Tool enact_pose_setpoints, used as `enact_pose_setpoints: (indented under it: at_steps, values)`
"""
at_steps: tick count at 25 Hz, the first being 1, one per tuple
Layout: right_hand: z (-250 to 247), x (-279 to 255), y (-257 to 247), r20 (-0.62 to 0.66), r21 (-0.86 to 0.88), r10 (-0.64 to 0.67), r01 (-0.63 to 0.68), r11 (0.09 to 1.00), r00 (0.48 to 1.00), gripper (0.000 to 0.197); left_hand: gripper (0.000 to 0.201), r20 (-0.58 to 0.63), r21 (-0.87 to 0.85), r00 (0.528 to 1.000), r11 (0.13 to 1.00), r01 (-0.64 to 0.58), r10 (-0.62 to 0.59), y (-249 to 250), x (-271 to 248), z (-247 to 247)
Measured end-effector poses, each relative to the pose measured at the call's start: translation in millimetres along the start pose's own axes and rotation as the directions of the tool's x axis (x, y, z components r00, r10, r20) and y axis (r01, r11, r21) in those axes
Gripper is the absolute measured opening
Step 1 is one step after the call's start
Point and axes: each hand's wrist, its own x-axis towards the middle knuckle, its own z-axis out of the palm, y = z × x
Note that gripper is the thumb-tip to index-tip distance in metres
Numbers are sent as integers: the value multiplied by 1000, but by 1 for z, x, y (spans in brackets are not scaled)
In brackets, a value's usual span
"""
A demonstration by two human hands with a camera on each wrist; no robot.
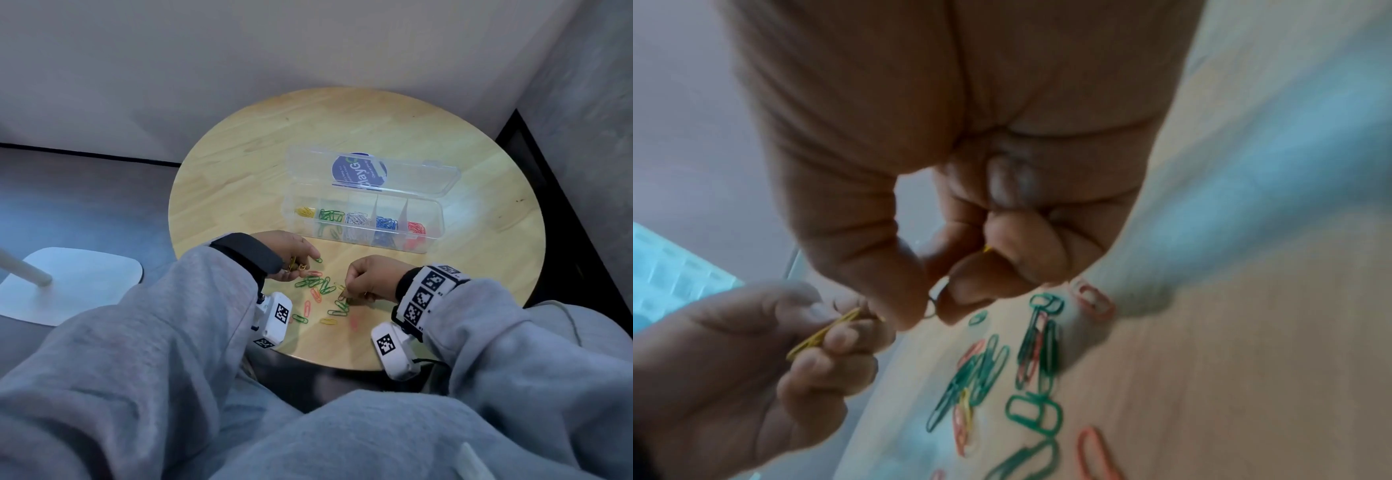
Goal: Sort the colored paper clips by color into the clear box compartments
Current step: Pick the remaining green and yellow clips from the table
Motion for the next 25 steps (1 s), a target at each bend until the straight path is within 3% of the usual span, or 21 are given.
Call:
enact_pose_setpoints:
  at_steps: [5, 6, 8, 10, 15, 17, 19, 20, 22, 25]
  values:
    - [-4, 6, 7, -9, 376, 22, -17, 926, 1000, 34, 27, 23, -98, 1000, 995, 8, -5, 2, -1, -1]
    - [-4, 6, 7, -3, 410, 30, -26, 912, 1000, 37, 26, 9, -63, 1000, 998, 17, -17, 3, -1, 0]
    - [-5, 5, 6, -4, 437, 55, -48, 898, 998, 38, 21, -45, 208, 999, 978, -6, 16, 3, 0, 4]
    - [-5, 3, 4, -15, 478, 80, -63, 876, 997, 34, 14, -18, 564, 992, 821, -94, 127, 2, 2, 7]
    - [-8, -1, -6, 20, 524, 51, -54, 850, 998, 28, 13, 109, 791, 975, 577, -203, 194, -1, 0, 21]
    - [-9, 0, -11, 26, 430, 19, -28, 902, 999, 22, 17, 140, 839, 972, 498, -218, 189, -2, 3, 26]
    - [-9, -1, -15, 8, 122, -51, 49, 991, 999, 17, 19, 146, 864, 974, 457, -211, 174, -4, 8, 26]
    - [-8, -2, -18, 7, -83, -88, 88, 993, 996, 15, 20, 147, 871, 975, 446, -208, 166, -6, 11, 25]
    - [-1, -7, -25, 50, -406, -135, 144, 903, 990, 14, 17, 149, 878, 976, 434, -203, 156, -7, 15, 24]
    - [17, -10, -29, 186, -638, -135, 224, 737, 973, 10, 14, 150, 865, 974, 454, -212, 169, -8, 16, 22]
